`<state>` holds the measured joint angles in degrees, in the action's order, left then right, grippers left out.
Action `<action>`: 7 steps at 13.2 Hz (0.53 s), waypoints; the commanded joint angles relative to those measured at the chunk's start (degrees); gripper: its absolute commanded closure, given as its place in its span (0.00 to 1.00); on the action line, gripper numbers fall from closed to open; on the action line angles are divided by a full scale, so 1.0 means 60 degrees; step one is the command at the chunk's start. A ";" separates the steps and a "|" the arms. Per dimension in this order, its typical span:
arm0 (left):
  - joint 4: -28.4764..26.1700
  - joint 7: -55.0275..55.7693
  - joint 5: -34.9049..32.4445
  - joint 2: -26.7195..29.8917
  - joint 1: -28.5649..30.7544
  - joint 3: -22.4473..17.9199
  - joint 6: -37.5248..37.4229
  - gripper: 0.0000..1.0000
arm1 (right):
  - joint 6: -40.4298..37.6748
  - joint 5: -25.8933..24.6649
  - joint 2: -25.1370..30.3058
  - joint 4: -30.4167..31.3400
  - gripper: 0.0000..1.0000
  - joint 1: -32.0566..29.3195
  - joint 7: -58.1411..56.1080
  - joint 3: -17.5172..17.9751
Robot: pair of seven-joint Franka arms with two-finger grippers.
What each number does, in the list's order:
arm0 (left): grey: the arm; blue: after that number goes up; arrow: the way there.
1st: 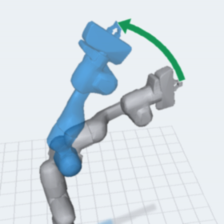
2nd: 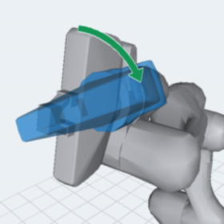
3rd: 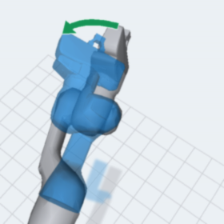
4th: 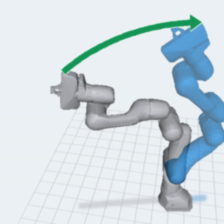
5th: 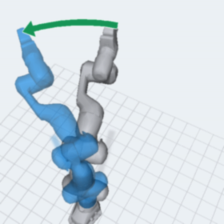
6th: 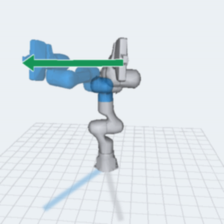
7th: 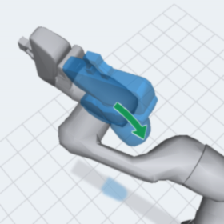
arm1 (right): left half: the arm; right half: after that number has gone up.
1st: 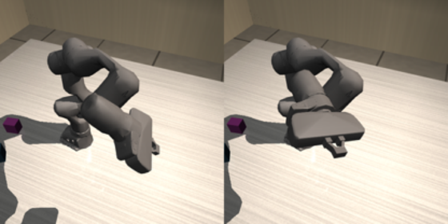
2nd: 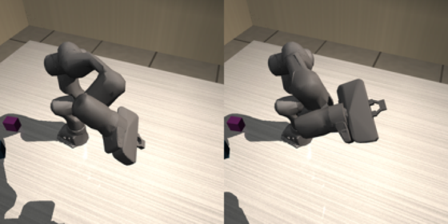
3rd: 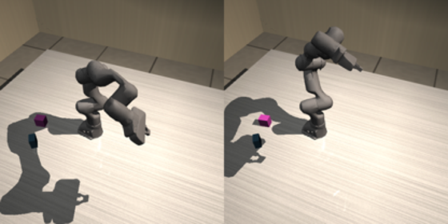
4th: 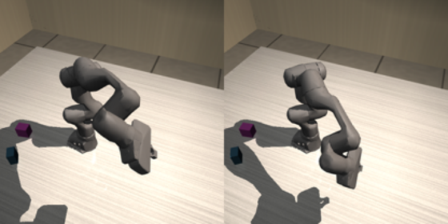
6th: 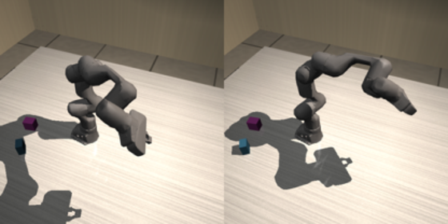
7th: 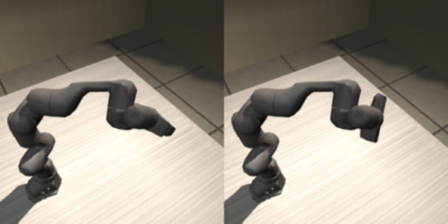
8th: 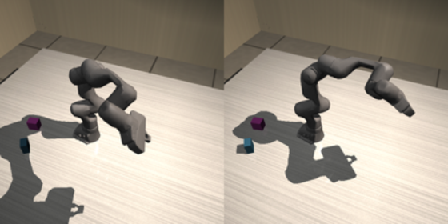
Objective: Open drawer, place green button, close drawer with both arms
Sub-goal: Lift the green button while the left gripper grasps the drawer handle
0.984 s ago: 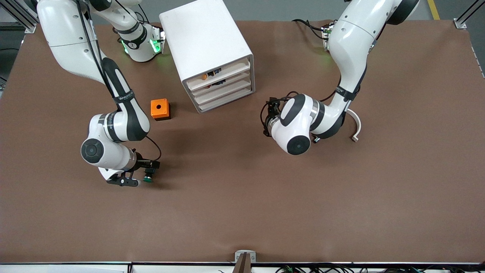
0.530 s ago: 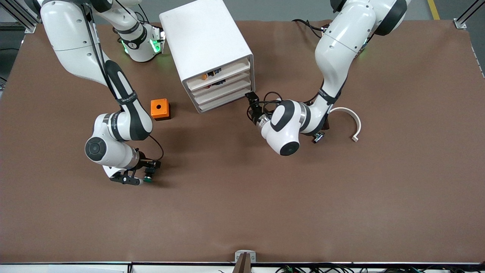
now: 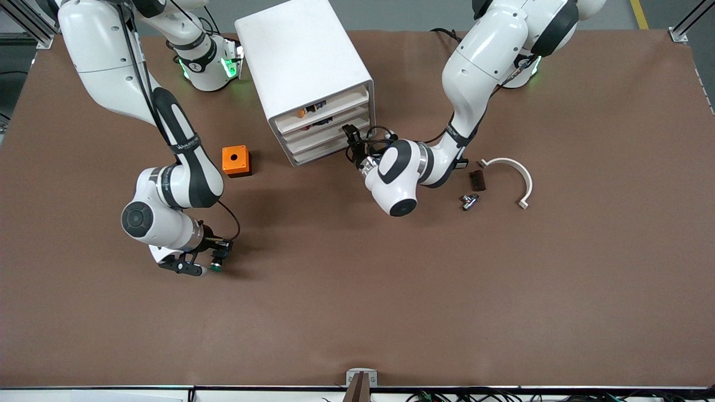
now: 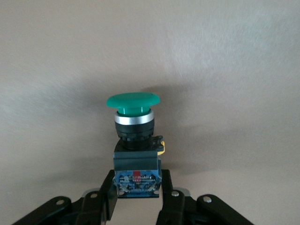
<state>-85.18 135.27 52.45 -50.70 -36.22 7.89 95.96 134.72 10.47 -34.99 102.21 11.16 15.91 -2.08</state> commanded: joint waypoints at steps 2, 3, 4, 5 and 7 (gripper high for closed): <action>0.0222 0.0027 0.0164 -0.0119 -0.0101 -0.0070 -0.0115 0.91 | -0.1604 0.0131 0.0995 -0.0349 1.00 0.0117 0.1414 -0.0063; 0.0237 -0.0016 0.0135 -0.0119 -0.0042 -0.0099 -0.0115 0.99 | -0.2001 0.0101 0.1244 -0.0452 1.00 0.0146 0.2175 -0.0064; 0.0251 -0.0103 0.0135 -0.0104 -0.0013 -0.0172 -0.0115 1.00 | -0.2280 0.0086 0.1493 -0.0467 1.00 0.0175 0.2617 -0.0064; 0.0266 -0.0235 0.0048 -0.0046 0.0132 -0.0202 -0.0115 1.00 | -0.2674 0.0072 0.1713 -0.0467 1.00 0.0204 0.2897 -0.0064; 0.0586 -0.0411 0.0003 -0.0060 0.0410 -0.0566 -0.0158 1.00 | -0.3553 -0.0423 0.2065 -0.0613 1.00 0.0219 0.3148 -0.0064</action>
<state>-84.04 133.77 52.52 -50.77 -35.55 6.63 95.78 116.85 9.93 -24.97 98.40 11.86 32.09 -2.08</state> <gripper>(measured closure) 0.868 0.590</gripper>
